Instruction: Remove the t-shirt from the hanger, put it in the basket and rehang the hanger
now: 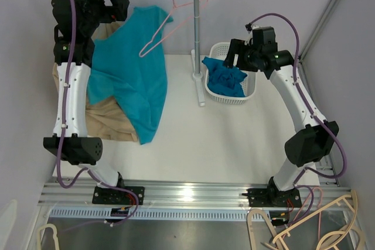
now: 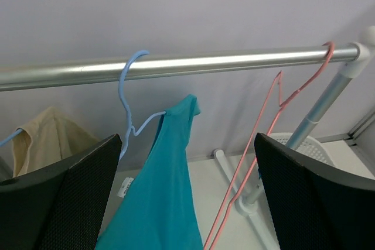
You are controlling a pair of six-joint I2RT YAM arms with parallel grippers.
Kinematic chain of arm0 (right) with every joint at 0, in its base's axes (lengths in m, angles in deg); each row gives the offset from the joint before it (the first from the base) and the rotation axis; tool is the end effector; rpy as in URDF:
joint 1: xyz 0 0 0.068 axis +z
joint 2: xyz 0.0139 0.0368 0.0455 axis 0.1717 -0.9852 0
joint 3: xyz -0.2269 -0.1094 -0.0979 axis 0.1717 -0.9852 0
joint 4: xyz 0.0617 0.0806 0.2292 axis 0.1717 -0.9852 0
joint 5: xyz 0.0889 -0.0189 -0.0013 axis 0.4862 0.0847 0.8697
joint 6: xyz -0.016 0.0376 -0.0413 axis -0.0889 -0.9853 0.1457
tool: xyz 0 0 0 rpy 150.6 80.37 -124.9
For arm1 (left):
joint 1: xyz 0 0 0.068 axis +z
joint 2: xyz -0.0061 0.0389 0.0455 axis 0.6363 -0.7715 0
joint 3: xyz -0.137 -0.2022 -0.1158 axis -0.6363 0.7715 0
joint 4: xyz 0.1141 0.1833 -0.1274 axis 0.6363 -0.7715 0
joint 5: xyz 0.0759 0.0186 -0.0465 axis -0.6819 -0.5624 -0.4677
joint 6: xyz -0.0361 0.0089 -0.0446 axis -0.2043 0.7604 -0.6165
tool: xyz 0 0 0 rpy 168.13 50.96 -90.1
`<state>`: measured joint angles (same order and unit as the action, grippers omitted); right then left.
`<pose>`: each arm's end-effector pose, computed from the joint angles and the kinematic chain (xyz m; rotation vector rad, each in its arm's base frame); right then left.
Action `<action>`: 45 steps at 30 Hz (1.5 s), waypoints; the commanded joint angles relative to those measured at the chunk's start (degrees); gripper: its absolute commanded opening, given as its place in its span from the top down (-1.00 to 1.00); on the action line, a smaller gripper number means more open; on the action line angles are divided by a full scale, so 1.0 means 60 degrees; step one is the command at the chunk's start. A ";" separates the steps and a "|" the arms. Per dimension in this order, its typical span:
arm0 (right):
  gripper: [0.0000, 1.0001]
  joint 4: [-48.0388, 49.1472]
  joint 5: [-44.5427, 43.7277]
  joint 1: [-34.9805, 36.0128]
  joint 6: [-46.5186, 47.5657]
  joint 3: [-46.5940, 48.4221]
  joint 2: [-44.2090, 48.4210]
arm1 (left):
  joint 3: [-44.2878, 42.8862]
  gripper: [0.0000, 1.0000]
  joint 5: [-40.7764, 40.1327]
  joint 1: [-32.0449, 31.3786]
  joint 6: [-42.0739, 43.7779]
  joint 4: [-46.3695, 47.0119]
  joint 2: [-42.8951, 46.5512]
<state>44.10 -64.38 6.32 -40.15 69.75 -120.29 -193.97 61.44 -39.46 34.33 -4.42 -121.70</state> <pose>0.3586 0.1106 0.3924 -0.0793 2.2317 0.4778 0.3419 -0.0110 0.5413 0.0967 1.4802 -0.3381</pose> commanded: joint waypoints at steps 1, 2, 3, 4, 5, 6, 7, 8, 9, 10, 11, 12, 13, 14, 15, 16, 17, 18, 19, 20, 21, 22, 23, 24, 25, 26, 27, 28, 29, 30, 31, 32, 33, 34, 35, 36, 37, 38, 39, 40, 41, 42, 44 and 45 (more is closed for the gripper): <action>-0.63 0.0169 0.0130 0.0082 -0.0071 -0.0278 0.0720 | 0.0228 -0.99 -0.0004 0.0063 0.0704 0.0058 0.0241; -0.64 0.0154 0.0130 0.0111 -0.0071 -0.0366 0.0764 | -0.0062 -0.99 0.0099 0.0325 0.0602 -0.0001 -0.0036; -0.63 0.0241 0.0101 0.0155 -0.0100 -0.0454 0.0808 | -0.0239 -0.99 0.0245 0.0545 0.0282 -0.0117 -0.0227; -0.63 0.0257 0.0115 0.0184 -0.0101 -0.0556 0.0867 | -0.0386 -0.99 0.0478 0.0649 0.0119 -0.0423 -0.0432; -0.63 0.0271 0.0130 0.0185 -0.0072 -0.0572 0.0853 | -0.0735 -0.99 0.0887 0.0694 0.0074 -0.0600 -0.0811; -0.63 0.0242 0.0101 0.0185 -0.0071 -0.0543 0.0853 | -0.1014 -0.99 0.0804 0.0709 0.0132 -0.0747 -0.0960; -0.63 0.0228 -0.0059 0.0185 -0.0057 -0.0455 0.0838 | -0.1046 -0.99 0.0687 0.0709 0.0132 -0.0734 -0.1048; -0.63 0.0213 -0.0089 0.0185 -0.0071 -0.0426 0.0838 | -0.0988 -0.99 0.0497 0.0723 0.0161 -0.0632 -0.1107; -0.63 0.0227 -0.0075 0.0170 -0.0042 -0.0382 0.0838 | -0.0915 -0.99 0.0408 0.0723 0.0263 -0.0559 -0.1180; -0.63 0.0228 -0.0060 0.0170 -0.0042 -0.0338 0.0838 | -0.0900 -0.99 0.0277 0.0709 0.0293 -0.0500 -0.1239; -0.63 0.0213 -0.0075 0.0170 -0.0042 -0.0279 0.0852 | -0.0929 -0.99 0.0131 0.0709 0.0294 -0.0427 -0.1312; -0.64 0.0184 -0.0089 0.0170 -0.0027 -0.0235 0.0867 | -0.0958 -0.99 -0.0103 0.0723 0.0265 -0.0368 -0.1501; -0.63 0.0155 -0.0133 0.0155 -0.0027 -0.0191 0.0882 | -0.1089 -0.99 -0.0163 0.0723 0.0250 -0.0353 -0.1619; -0.63 0.0125 -0.0177 0.0155 -0.0042 -0.0104 0.0867 | -0.1192 -0.99 -0.0164 0.0723 0.0235 -0.0396 -0.1765; -0.63 0.0081 -0.0206 0.0155 -0.0042 -0.0089 0.0911 | -0.1512 -0.96 -0.0164 0.0723 0.0104 -0.0513 -0.1926; -0.63 0.0081 -0.0221 0.0155 -0.0042 -0.0088 0.0911 | -0.1834 -0.88 -0.0135 0.0709 0.0045 -0.0616 -0.2262; -0.63 0.0052 -0.0265 0.0155 -0.0056 -0.0088 0.0926 | -0.2142 -0.76 -0.0033 0.0709 0.0001 -0.0733 -0.2453; -0.63 0.0037 -0.0294 0.0141 -0.0057 -0.0103 0.0955 | -0.2276 -0.49 0.0200 0.0723 -0.0115 -0.0879 -0.2586; -0.64 0.0037 -0.0309 0.0155 -0.0057 -0.0118 0.0955 | -0.2335 -0.37 0.0275 0.0709 -0.0218 -0.0880 -0.2776; -0.63 0.0037 -0.0324 0.0141 -0.0057 -0.0147 0.0970 | -0.2306 -0.31 0.0290 0.0723 -0.0321 -0.0822 -0.2821; -0.63 0.0052 -0.0338 0.0155 -0.0057 -0.0190 0.0999 | -0.2248 -0.26 0.0305 0.0723 -0.0510 -0.0633 -0.2836; -0.64 0.0052 -0.0339 0.0141 -0.0086 -0.0205 0.0970 | -0.2204 -0.25 0.0377 0.0709 -0.0541 -0.0559 -0.2851; -0.63 0.0052 -0.0324 0.0141 -0.0057 -0.0206 0.0970 | -0.2175 -0.24 0.0407 0.0709 -0.0614 -0.0514 -0.2938; -0.63 0.0023 -0.0324 0.0155 -0.0057 -0.0191 0.0955 | -0.2189 -0.19 0.0436 0.0723 -0.0658 -0.0485 -0.2982; -0.63 0.0008 -0.0353 0.0141 -0.0057 -0.0176 0.0955 | -0.2203 -0.09 0.0567 0.0723 -0.0688 -0.0398 -0.3055; -0.63 -0.0007 -0.0382 0.0141 -0.0042 -0.0162 0.0941 | -0.2218 0.15 0.0612 0.0709 -0.0775 -0.0368 -0.3070; -0.63 0.0008 -0.0397 0.0112 -0.0042 -0.0147 0.0941 | -0.2247 0.32 0.0627 0.0723 -0.0834 -0.0353 -0.3085; -0.63 0.0008 -0.0368 0.0111 -0.0056 -0.0103 0.0926 | -0.2306 0.52 0.0700 0.0723 -0.0878 -0.0280 -0.3100; -0.63 0.0051 -0.0339 0.0097 -0.0071 -0.0089 0.0926 | -0.2234 0.85 0.0715 0.0694 -0.0980 -0.0251 -0.3085; -0.63 0.0066 -0.0281 0.0082 -0.0115 -0.0088 0.0926 | -0.2233 0.98 0.0744 0.0694 -0.1053 -0.0192 -0.3071; -0.63 0.0095 -0.0179 0.0082 -0.0144 -0.0103 0.0926 | -0.2218 0.99 0.0817 0.0694 -0.1083 -0.0090 -0.3056; -0.63 0.0139 -0.0148 0.0082 -0.0174 -0.0147 0.0926 | -0.2189 0.99 0.0963 0.0680 -0.1185 0.0172 -0.3027; -0.63 0.0154 -0.0105 0.0082 -0.0188 -0.0161 0.0926 | -0.2189 0.99 0.0993 0.0665 -0.1258 0.0261 -0.2998; -0.63 0.0183 -0.0061 0.0082 -0.0217 -0.0191 0.0940 | -0.2203 0.99 0.1066 0.0650 -0.1332 0.0364 -0.2983; -0.63 0.0213 -0.0031 0.0097 -0.0247 -0.0249 0.0911 | -0.2189 0.99 0.1154 0.0636 -0.1419 0.0539 -0.2954; -0.63 0.0256 0.0013 0.0097 -0.0262 -0.0278 0.0926 | -0.2247 0.99 0.1155 0.0577 -0.1551 0.0584 -0.2910; -0.63 0.0271 0.0027 0.0111 -0.0291 -0.0308 0.0911 | -0.2277 0.99 0.1097 0.0533 -0.1596 0.0628 -0.2866; -0.62 0.0329 0.0042 0.0126 -0.0291 -0.0381 0.0911 | -0.2349 0.99 0.0994 0.0417 -0.1625 0.0643 -0.2837; -0.63 0.0345 0.0057 0.0140 -0.0306 -0.0425 0.0926 | -0.2365 0.99 0.0660 0.0329 -0.1596 0.0600 -0.2749; -0.62 0.0374 0.0057 0.0184 -0.0335 -0.0454 0.0940 | -0.2437 0.99 0.0323 0.0255 -0.1611 0.0527 -0.2690; -0.62 0.0432 0.0100 0.0185 -0.0364 -0.0498 0.0940 | -0.2438 0.99 0.0015 0.0139 -0.1669 0.0468 -0.2632; -0.62 0.0462 0.0101 0.0185 -0.0379 -0.0600 0.0955 | -0.2438 0.99 -0.0568 0.0094 -0.1742 0.0380 -0.2559; -0.62 0.0520 0.0130 0.0199 -0.0408 -0.0674 0.0984 | -0.2409 0.99 -0.1041 0.0093 -0.2135 0.0277 -0.2397; -0.62 0.0550 0.0159 0.0228 -0.0408 -0.0776 0.1013 | -0.2380 0.99 -0.1173 0.0093 -0.2283 0.0233 -0.2368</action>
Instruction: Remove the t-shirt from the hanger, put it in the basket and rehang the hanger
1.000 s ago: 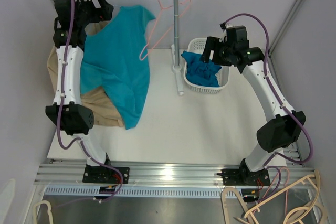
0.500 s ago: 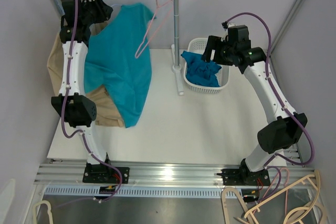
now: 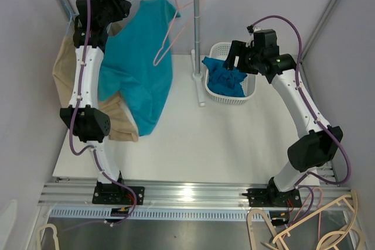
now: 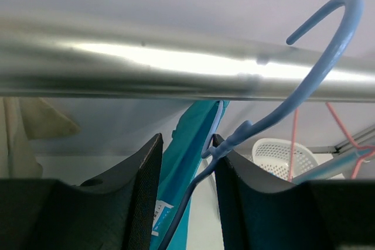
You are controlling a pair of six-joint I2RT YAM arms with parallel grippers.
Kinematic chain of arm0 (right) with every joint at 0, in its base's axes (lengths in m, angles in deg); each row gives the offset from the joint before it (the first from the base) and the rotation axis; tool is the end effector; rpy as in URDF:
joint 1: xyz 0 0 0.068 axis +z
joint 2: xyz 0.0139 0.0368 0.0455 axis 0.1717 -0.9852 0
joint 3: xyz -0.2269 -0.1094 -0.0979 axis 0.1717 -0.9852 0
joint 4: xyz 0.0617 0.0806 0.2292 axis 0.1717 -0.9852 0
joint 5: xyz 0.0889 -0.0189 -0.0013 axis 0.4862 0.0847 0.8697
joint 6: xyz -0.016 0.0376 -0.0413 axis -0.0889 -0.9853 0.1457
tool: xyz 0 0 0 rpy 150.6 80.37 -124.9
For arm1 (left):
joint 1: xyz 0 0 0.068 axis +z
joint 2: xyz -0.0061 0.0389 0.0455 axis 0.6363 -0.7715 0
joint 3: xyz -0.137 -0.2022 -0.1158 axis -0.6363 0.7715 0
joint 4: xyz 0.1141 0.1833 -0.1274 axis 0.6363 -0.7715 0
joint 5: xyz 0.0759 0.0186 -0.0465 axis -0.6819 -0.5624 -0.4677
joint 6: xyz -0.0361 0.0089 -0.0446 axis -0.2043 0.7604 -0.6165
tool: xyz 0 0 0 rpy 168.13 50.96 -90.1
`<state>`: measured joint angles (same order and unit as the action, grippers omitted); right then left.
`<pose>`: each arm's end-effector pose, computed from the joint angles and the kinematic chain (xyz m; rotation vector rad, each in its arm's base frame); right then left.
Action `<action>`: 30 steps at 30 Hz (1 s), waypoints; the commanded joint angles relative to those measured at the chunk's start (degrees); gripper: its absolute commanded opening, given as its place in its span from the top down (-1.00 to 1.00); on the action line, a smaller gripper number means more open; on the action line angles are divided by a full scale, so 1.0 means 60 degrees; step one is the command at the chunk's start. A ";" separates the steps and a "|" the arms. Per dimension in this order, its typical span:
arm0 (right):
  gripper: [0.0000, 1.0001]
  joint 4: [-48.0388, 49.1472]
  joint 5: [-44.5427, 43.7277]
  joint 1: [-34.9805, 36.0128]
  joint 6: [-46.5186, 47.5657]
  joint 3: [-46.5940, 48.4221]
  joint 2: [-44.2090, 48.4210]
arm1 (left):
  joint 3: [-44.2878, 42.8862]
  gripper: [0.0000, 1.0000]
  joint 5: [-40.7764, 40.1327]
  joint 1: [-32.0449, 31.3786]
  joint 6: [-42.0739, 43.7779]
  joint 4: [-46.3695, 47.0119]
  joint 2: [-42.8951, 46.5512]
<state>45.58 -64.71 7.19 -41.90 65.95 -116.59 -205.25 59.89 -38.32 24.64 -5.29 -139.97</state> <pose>0.3426 0.1114 0.3962 -0.0608 2.2121 0.5011 0.4408 -0.0010 0.4813 -0.0998 1.6216 -0.4438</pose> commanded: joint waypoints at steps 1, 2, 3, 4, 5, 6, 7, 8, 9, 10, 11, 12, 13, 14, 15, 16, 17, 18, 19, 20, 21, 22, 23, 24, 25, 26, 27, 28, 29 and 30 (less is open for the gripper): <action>-0.62 0.0331 0.0214 0.0083 -0.0117 -0.0186 0.0427 | -0.0529 0.99 -0.1017 -0.0096 -0.0787 0.0263 0.0707; -0.62 0.0375 0.0229 0.0097 -0.0160 -0.0245 0.0456 | -0.0529 0.99 -0.1004 -0.0096 -0.0904 0.0218 0.0707; -0.62 0.0419 0.0272 0.0097 -0.0175 -0.0289 0.0471 | -0.0529 0.99 -0.1033 -0.0096 -0.0978 0.0160 0.0722; -0.62 0.0448 0.0287 0.0112 -0.0190 -0.0391 0.0515 | -0.0529 0.99 -0.1193 -0.0096 -0.1007 0.0014 0.0722; -0.63 0.0492 0.0302 0.0127 -0.0205 -0.0421 0.0544 | -0.0515 0.99 -0.1267 -0.0386 -0.0993 -0.0045 0.0751; -0.62 0.0522 0.0316 0.0141 -0.0234 -0.0450 0.0559 | -0.0471 0.99 -0.1340 -0.0418 -0.0993 -0.0075 0.0751; -0.62 0.0522 0.0331 0.0141 -0.0234 -0.0494 0.0574 | -0.0354 0.98 -0.1355 -0.0447 -0.1008 -0.0075 0.0766; -0.62 0.0536 0.0331 0.0170 -0.0234 -0.0509 0.0603 | -0.0281 0.99 -0.1326 -0.0491 -0.0993 -0.0061 0.0809; -0.62 0.0551 0.0331 0.0200 -0.0263 -0.0538 0.0632 | -0.0033 0.99 -0.1239 -0.0506 -0.1008 -0.0003 0.0853; -0.63 0.0566 0.0331 0.0200 -0.0278 -0.0567 0.0647 | 0.0085 0.99 -0.1079 -0.0521 -0.0993 0.0085 0.0883; -0.62 0.0609 0.0331 0.0215 -0.0263 -0.0626 0.0676 | 0.0173 0.92 -0.0627 -0.0521 -0.0964 0.0245 0.0912; -0.62 0.0610 0.0346 0.0229 -0.0292 -0.0655 0.0691 | 0.0334 0.69 -0.0391 -0.0521 -0.0920 0.0290 0.0927; -0.62 0.0624 0.0360 0.0229 -0.0307 -0.0670 0.0706 | 0.0321 0.45 -0.0171 -0.0521 -0.0847 0.0334 0.0883; -0.62 0.0624 0.0375 0.0244 -0.0307 -0.0699 0.0749 | 0.0277 0.05 0.0208 -0.0521 -0.0644 0.0306 0.0854; -0.62 0.0624 0.0375 0.0244 -0.0307 -0.0714 0.0764 | 0.0291 0.00 0.0357 -0.0521 -0.0453 0.0349 0.0839; -0.62 0.0624 0.0375 0.0258 -0.0293 -0.0714 0.0779 | 0.0262 -0.06 0.0402 -0.0521 -0.0321 0.0349 0.0839; -0.63 0.0610 0.0375 0.0273 -0.0293 -0.0729 0.0808 | 0.0248 -0.27 0.0330 -0.0521 -0.0189 0.0306 0.0868; -0.62 0.0595 0.0375 0.0259 -0.0278 -0.0729 0.0808 | 0.0247 -0.39 0.0344 -0.0521 -0.0057 0.0305 0.0912; -0.63 0.0552 0.0361 0.0259 -0.0249 -0.0729 0.0823 | 0.0305 -0.53 0.0445 -0.0521 0.0133 0.0305 0.0956; -0.63 0.0551 0.0346 0.0259 -0.0234 -0.0714 0.0823 | 0.0320 -0.68 0.0490 -0.0521 0.0352 0.0334 0.0985; -0.62 0.0551 0.0346 0.0259 -0.0234 -0.0714 0.0837 | 0.0335 -0.72 0.0461 -0.0521 0.0355 0.0349 0.1029; -0.62 0.0566 0.0360 0.0259 -0.0234 -0.0714 0.0852 | 0.0335 -0.74 0.0563 -0.0521 0.0413 0.0364 0.1102; -0.62 0.0595 0.0375 0.0259 -0.0248 -0.0714 0.0823 | 0.0335 -0.74 0.0651 -0.0521 0.0631 0.0408 0.1117; -0.63 0.0610 0.0419 0.0259 -0.0278 -0.0685 0.0823 | 0.0321 -0.74 0.0593 -0.0521 0.0691 0.0437 0.1146; -0.62 0.0624 0.0448 0.0259 -0.0278 -0.0699 0.0794 | 0.0335 -0.72 0.0477 -0.0521 0.0720 0.0437 0.1190; -0.62 0.0624 0.0492 0.0259 -0.0292 -0.0685 0.0794 | 0.0306 -0.62 0.0374 -0.0521 0.0837 0.0437 0.1191; -0.62 0.0639 0.0521 0.0259 -0.0293 -0.0685 0.0794 | 0.0277 -0.50 0.0272 -0.0521 0.0910 0.0437 0.1220; -0.63 0.0639 0.0522 0.0259 -0.0293 -0.0670 0.0779 | 0.0320 -0.37 0.0097 -0.0521 0.0969 0.0423 0.1234; -0.62 0.0654 0.0536 0.0273 -0.0293 -0.0670 0.0764 | 0.0234 -0.17 0.0037 -0.0521 0.1071 0.0408 0.1220; -0.62 0.0654 0.0551 0.0259 -0.0293 -0.0670 0.0764 | 0.0233 -0.10 0.0051 -0.0535 0.1174 0.0408 0.1220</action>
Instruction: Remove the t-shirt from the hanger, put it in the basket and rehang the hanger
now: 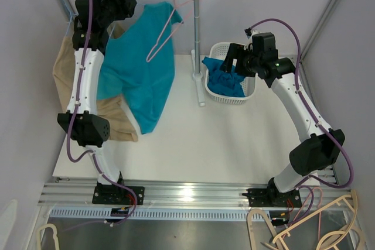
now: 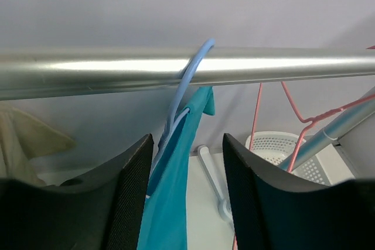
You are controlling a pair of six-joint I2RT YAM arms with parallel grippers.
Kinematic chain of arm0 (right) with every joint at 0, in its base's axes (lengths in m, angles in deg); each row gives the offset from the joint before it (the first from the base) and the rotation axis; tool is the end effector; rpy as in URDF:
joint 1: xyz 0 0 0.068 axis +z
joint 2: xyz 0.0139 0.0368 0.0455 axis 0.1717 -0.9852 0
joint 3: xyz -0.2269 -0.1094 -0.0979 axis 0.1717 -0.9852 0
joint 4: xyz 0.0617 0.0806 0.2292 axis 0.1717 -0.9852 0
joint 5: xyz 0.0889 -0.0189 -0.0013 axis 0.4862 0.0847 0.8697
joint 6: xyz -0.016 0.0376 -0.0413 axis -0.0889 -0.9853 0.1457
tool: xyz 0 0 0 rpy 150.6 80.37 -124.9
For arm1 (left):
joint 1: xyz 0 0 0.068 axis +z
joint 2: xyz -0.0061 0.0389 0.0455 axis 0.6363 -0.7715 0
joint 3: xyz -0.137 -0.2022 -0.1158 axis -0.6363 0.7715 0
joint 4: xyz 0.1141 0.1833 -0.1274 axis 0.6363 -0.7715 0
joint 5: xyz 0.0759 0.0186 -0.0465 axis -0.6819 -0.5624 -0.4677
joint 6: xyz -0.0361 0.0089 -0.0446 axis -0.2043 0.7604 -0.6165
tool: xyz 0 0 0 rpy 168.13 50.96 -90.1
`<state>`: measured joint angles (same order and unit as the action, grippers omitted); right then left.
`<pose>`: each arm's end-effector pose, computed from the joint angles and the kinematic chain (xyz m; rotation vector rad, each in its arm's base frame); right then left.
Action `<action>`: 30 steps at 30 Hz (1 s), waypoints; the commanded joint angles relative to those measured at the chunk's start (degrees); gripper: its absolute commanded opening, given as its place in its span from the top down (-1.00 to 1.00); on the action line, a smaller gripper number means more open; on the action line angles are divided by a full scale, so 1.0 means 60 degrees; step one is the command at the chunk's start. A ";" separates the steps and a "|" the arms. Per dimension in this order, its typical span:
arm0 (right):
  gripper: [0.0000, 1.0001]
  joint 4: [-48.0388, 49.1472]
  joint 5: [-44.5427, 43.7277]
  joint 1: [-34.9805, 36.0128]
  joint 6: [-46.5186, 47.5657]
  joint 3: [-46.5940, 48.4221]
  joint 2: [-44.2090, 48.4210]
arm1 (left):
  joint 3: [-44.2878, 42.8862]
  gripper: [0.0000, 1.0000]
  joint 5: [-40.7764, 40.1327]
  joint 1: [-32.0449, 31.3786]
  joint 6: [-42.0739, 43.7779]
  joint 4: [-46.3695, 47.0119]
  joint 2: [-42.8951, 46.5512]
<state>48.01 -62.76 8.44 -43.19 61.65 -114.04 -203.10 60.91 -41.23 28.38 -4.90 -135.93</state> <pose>0.3317 0.1175 0.3912 -0.0812 2.2074 0.5645 0.4184 -0.0235 0.4992 0.0163 1.5854 -0.4451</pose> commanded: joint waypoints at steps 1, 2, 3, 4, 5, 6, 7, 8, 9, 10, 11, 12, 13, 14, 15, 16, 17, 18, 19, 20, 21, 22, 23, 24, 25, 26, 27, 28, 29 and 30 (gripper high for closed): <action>-0.62 0.0264 0.0241 0.0051 -0.0092 0.0076 0.0324 | -0.0124 -0.08 -0.0135 -0.0065 0.0784 0.0328 0.0546; -0.62 0.0264 0.0256 0.0065 -0.0092 0.0077 0.0323 | -0.0153 -0.09 -0.0193 -0.0109 0.0844 0.0284 0.0502; -0.62 0.0278 0.0285 0.0051 -0.0121 0.0062 0.0309 | -0.0183 -0.12 -0.0266 -0.0124 0.0903 0.0226 0.0488; -0.63 0.0322 0.0329 0.0051 -0.0136 0.0062 0.0309 | -0.0197 -0.15 -0.0310 -0.0139 0.0976 0.0153 0.0473; -0.62 0.0323 0.0344 0.0065 -0.0151 0.0047 0.0294 | -0.0198 -0.15 -0.0325 -0.0139 0.1006 0.0123 0.0400; -0.62 0.0294 0.0344 0.0066 -0.0151 0.0047 0.0294 | -0.0227 -0.16 -0.0369 -0.0153 0.1050 0.0094 0.0370; -0.62 0.0279 0.0344 0.0051 -0.0136 0.0047 0.0294 | -0.0256 -0.18 -0.0558 -0.0182 0.1093 0.0064 0.0341; -0.63 0.0279 0.0344 0.0051 -0.0136 0.0047 0.0309 | -0.0256 -0.23 -0.0719 -0.0212 0.1137 0.0035 0.0297; -0.62 0.0264 0.0344 0.0051 -0.0122 0.0047 0.0309 | -0.0271 -0.29 -0.0909 -0.0212 0.1152 0.0049 0.0239; -0.63 0.0264 0.0358 0.0051 -0.0122 0.0033 0.0338 | -0.0271 -0.36 -0.1114 -0.0227 0.1182 0.0064 0.0209; -0.62 0.0264 0.0344 0.0065 -0.0093 0.0018 0.0353 | -0.0314 -0.37 -0.1334 -0.0227 0.1196 0.0093 0.0166; -0.62 0.0264 0.0344 0.0051 -0.0092 0.0033 0.0353 | -0.0329 -0.37 -0.1380 -0.0227 0.1225 0.0093 0.0078; -0.62 0.0249 0.0344 0.0051 -0.0078 0.0047 0.0353 | -0.0431 -0.37 -0.1453 -0.0227 0.1226 0.0079 0.0048; -0.62 0.0235 0.0329 0.0036 -0.0063 0.0076 0.0367 | -0.0461 -0.37 -0.1540 -0.0227 0.1211 0.0079 0.0019; -0.62 0.0249 0.0329 0.0036 -0.0048 0.0077 0.0353 | -0.0447 -0.37 -0.1556 -0.0227 0.1211 0.0137 0.0004; -0.62 0.0249 0.0329 0.0022 -0.0034 0.0077 0.0353 | -0.0490 -0.38 -0.1556 -0.0227 0.1269 0.0152 -0.0054; -0.62 0.0249 0.0344 0.0036 -0.0048 0.0077 0.0353 | -0.0505 -0.38 -0.1556 -0.0227 0.1270 0.0138 -0.0098; -0.62 0.0235 0.0344 0.0022 -0.0034 0.0077 0.0353 | -0.0592 -0.39 -0.1570 -0.0227 0.1270 0.0065 -0.0157; -0.63 0.0249 0.0344 0.0007 -0.0034 0.0062 0.0353 | -0.0695 -0.39 -0.1585 -0.0241 0.1284 0.0006 -0.0273; -0.62 0.0249 0.0344 -0.0007 -0.0034 0.0062 0.0338 | -0.0710 -0.38 -0.1585 -0.0227 0.1270 -0.0023 -0.0303; -0.62 0.0249 0.0344 0.0007 -0.0034 0.0047 0.0338 | -0.0725 -0.38 -0.1614 -0.0227 0.1255 -0.0053 -0.0347; -0.62 0.0249 0.0344 0.0007 -0.0019 0.0033 0.0338 | -0.0725 -0.38 -0.1643 -0.0227 0.1241 -0.0068 -0.0406; -0.62 0.0249 0.0344 0.0007 -0.0019 0.0033 0.0338 | -0.0710 -0.38 -0.1658 -0.0227 0.1226 -0.0068 -0.0450; -0.62 0.0249 0.0329 -0.0007 -0.0019 0.0018 0.0338 | -0.0725 -0.37 -0.1716 -0.0227 0.1211 -0.0082 -0.0479; -0.62 0.0249 0.0329 -0.0008 -0.0019 0.0004 0.0353 | -0.0725 -0.36 -0.1731 -0.0241 0.1211 -0.0097 -0.0508; -0.62 0.0249 0.0329 -0.0008 -0.0005 0.0003 0.0353 | -0.0739 -0.35 -0.1732 -0.0241 0.1197 -0.0097 -0.0567; -0.63 0.0235 0.0329 -0.0008 0.0010 -0.0011 0.0353 | -0.0725 -0.35 -0.1732 -0.0227 0.1182 -0.0097 -0.0596; -0.63 0.0235 0.0329 -0.0008 0.0010 -0.0011 0.0367 | -0.0754 -0.35 -0.1717 -0.0227 0.1182 -0.0082 -0.0597; -0.62 0.0235 0.0315 -0.0022 -0.0004 -0.0011 0.0367 | -0.0769 -0.35 -0.1702 -0.0227 0.1167 -0.0082 -0.0655; -0.62 0.0235 0.0315 -0.0022 0.0010 -0.0026 0.0367 | -0.0856 -0.35 -0.1702 -0.0227 0.1167 -0.0097 -0.0699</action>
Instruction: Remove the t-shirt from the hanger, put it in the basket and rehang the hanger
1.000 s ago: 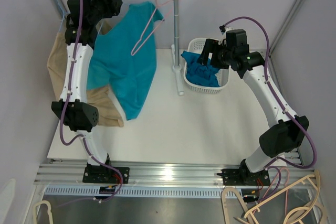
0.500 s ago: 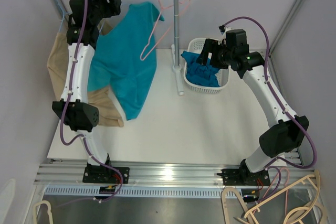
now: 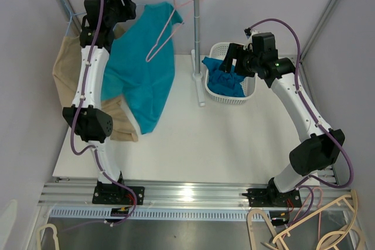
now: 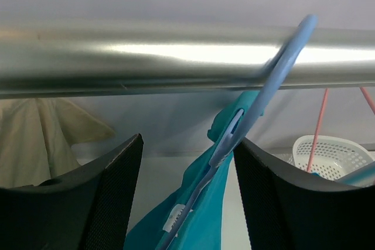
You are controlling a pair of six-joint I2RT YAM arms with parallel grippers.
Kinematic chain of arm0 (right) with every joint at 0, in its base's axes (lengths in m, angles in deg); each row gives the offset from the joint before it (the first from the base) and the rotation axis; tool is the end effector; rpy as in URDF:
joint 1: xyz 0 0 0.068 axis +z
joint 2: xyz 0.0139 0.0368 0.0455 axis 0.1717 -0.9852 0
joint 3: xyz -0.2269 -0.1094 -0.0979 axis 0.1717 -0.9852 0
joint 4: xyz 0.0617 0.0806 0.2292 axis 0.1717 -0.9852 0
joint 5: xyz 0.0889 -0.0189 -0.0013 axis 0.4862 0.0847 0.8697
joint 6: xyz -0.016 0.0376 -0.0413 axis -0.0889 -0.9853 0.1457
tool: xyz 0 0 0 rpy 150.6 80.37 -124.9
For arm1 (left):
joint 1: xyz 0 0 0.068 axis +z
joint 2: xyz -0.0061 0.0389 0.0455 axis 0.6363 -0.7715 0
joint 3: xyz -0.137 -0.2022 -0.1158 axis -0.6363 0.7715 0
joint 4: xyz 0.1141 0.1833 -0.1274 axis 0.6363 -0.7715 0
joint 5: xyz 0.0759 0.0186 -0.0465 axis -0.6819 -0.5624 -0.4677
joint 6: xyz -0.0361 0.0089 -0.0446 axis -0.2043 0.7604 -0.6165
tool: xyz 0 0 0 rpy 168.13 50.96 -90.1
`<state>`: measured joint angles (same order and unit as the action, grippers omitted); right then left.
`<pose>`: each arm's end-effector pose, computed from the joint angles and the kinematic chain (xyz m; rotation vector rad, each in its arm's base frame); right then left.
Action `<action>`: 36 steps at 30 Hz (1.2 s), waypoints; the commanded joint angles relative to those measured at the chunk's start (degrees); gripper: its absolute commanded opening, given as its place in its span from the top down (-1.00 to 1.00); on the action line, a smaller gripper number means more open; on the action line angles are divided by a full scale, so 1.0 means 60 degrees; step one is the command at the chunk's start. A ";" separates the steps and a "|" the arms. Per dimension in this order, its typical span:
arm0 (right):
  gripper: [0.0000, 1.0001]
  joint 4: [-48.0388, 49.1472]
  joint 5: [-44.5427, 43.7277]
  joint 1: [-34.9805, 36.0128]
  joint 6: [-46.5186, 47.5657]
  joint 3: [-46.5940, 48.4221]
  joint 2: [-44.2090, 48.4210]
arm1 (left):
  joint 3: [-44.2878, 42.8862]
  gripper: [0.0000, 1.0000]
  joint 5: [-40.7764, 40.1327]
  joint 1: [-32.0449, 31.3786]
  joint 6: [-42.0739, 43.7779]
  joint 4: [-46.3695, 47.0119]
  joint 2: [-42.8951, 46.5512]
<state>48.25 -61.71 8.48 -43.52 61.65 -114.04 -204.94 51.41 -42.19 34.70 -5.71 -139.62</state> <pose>0.3315 0.1185 0.3917 -0.0869 2.2054 0.5885 0.4394 -0.0247 0.4812 -0.0187 1.6194 -0.2419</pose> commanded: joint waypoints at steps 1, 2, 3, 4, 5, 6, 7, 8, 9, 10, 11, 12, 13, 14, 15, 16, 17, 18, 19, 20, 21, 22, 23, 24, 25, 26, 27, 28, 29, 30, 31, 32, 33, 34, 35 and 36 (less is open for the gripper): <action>-0.62 0.0209 0.0140 -0.0030 0.0065 -0.0055 0.0367 | -0.0580 -0.34 -0.0118 -0.0081 0.0085 0.0009 -0.0127; -0.62 0.0224 0.0125 -0.0030 0.0079 -0.0055 0.0367 | -0.0595 -0.32 -0.0103 -0.0081 0.0056 -0.0050 -0.0156; -0.62 0.0267 0.0125 -0.0044 0.0065 -0.0084 0.0382 | -0.0682 -0.15 -0.0045 -0.0081 0.0041 -0.0050 -0.0200; -0.62 0.0282 0.0125 -0.0044 0.0050 -0.0085 0.0368 | -0.0712 -0.03 -0.0001 -0.0110 0.0041 -0.0036 -0.0186; -0.62 0.0297 0.0169 -0.0059 0.0050 -0.0114 0.0367 | -0.0697 0.18 0.0028 -0.0125 0.0041 -0.0035 -0.0186; -0.62 0.0326 0.0169 -0.0059 0.0036 -0.0128 0.0338 | -0.0683 0.57 0.0058 -0.0140 0.0041 -0.0021 -0.0201; -0.62 0.0341 0.0184 -0.0059 0.0021 -0.0128 0.0353 | -0.0755 0.73 0.0116 -0.0140 0.0041 -0.0035 -0.0201; -0.62 0.0341 0.0198 -0.0073 0.0035 -0.0157 0.0353 | -0.0785 0.95 0.0233 -0.0140 -0.0002 -0.0035 -0.0201; -0.63 0.0370 0.0213 -0.0059 0.0036 -0.0172 0.0353 | -0.0814 0.99 0.0306 -0.0154 -0.0075 -0.0035 -0.0186; -0.62 0.0356 0.0199 -0.0059 0.0007 -0.0172 0.0367 | -0.0829 0.99 0.0423 -0.0169 -0.0105 -0.0021 -0.0128; -0.62 0.0356 0.0198 -0.0059 0.0021 -0.0187 0.0396 | -0.0829 0.99 0.0598 -0.0169 -0.0120 -0.0006 -0.0113; -0.62 0.0370 0.0198 -0.0059 0.0006 -0.0231 0.0411 | -0.0887 0.99 0.0644 -0.0198 -0.0265 -0.0006 -0.0084; -0.62 0.0370 0.0213 -0.0059 0.0006 -0.0231 0.0411 | -0.0902 0.99 0.0673 -0.0213 -0.0382 -0.0021 -0.0055; -0.62 0.0356 0.0199 -0.0059 0.0021 -0.0246 0.0426 | -0.1047 0.99 0.0688 -0.0213 -0.0514 -0.0035 -0.0040; -0.62 0.0356 0.0213 -0.0059 0.0006 -0.0260 0.0455 | -0.1107 0.99 0.0688 -0.0213 -0.0777 -0.0093 -0.0025; -0.62 0.0341 0.0199 -0.0059 0.0006 -0.0275 0.0484 | -0.1180 0.99 0.0688 -0.0213 -0.0895 -0.0123 0.0019; -0.62 0.0341 0.0198 -0.0044 -0.0008 -0.0289 0.0499 | -0.1224 0.99 0.0673 -0.0227 -0.0998 -0.0109 0.0048; -0.62 0.0356 0.0213 -0.0059 -0.0008 -0.0304 0.0543 | -0.1239 0.99 0.0528 -0.0228 -0.1245 -0.0109 0.0106; -0.62 0.0385 0.0228 -0.0059 -0.0008 -0.0362 0.0601 | -0.1225 0.99 0.0454 -0.0242 -0.1349 -0.0094 0.0165; -0.62 0.0400 0.0242 -0.0059 -0.0037 -0.0392 0.0631 | -0.1210 0.99 0.0396 -0.0257 -0.1437 -0.0094 0.0296; -0.63 0.0414 0.0300 -0.0059 -0.0023 -0.0436 0.0689 | -0.1181 0.99 0.0206 -0.0315 -0.1583 -0.0051 0.0384; -0.63 0.0443 0.0402 -0.0059 -0.0008 -0.0465 0.0719 | -0.1137 0.99 0.0045 -0.0359 -0.1628 0.0022 0.0487; -0.62 0.0618 0.0563 -0.0015 0.0064 -0.0509 0.0762 | -0.1079 0.99 -0.0116 -0.0417 -0.1600 0.0154 0.0734; -0.62 0.0808 0.0840 0.0043 0.0239 -0.0654 0.0966 | -0.0788 0.99 -0.0611 -0.0534 -0.1425 0.0358 0.0867; -0.62 0.1042 0.0930 0.0131 0.0328 -0.0656 0.1113 | -0.0727 0.99 -0.0920 -0.0593 -0.1395 0.0360 0.1028; -0.63 0.1450 0.1047 0.0291 0.0401 -0.0772 0.1230 | -0.0683 0.99 -0.1460 -0.0637 -0.1525 0.0302 0.1247; -0.63 0.1614 0.1179 0.0336 0.0532 -0.0787 0.1333 | -0.0654 0.99 -0.1784 -0.0681 -0.1584 0.0229 0.1336; -0.63 0.1760 0.1368 0.0380 0.0563 -0.0759 0.1450 | -0.0653 0.99 -0.2281 -0.0696 -0.1643 0.0127 0.1410; -0.63 0.1994 0.1776 0.0410 0.0548 -0.0700 0.1480 | -0.0653 0.99 -0.2518 -0.0711 -0.1774 -0.0092 0.1512; -0.63 0.2098 0.1954 0.0526 0.0592 -0.0671 0.1524 | -0.0581 0.99 -0.2651 -0.0740 -0.1819 -0.0167 0.1702; -0.63 0.2186 0.2101 0.0658 0.0679 -0.0627 0.1539 | -0.0261 0.99 -0.2753 -0.0755 -0.1863 -0.0254 0.1849; -0.62 0.2172 0.2175 0.0862 0.0883 -0.0482 0.1568 | -0.0084 0.99 -0.2827 -0.0755 -0.2037 -0.0415 0.2024; -0.61 0.2071 0.2089 0.1633 0.1219 -0.0379 0.1554 | 0.0107 0.99 -0.2929 -0.0827 -0.2169 -0.0503 0.2214; -0.61 0.2012 0.1900 0.2119 0.2020 -0.0276 0.1539 | 0.0805 0.99 -0.3032 -0.0901 -0.2229 -0.0548 0.2651; -0.61 0.1982 0.1405 0.2602 0.2332 -0.0217 0.1481 | 0.1073 0.99 -0.3482 -0.0988 -0.2200 -0.0519 0.2859; -0.62 0.1996 0.1298 0.3013 0.2553 -0.0144 0.1408 | 0.1322 0.99 -0.3907 -0.1265 -0.2142 -0.0417 0.3093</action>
<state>58.15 -53.71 19.83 -35.82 58.13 -106.19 -200.09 35.47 -47.44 23.95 -9.44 -126.62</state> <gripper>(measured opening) 0.808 0.034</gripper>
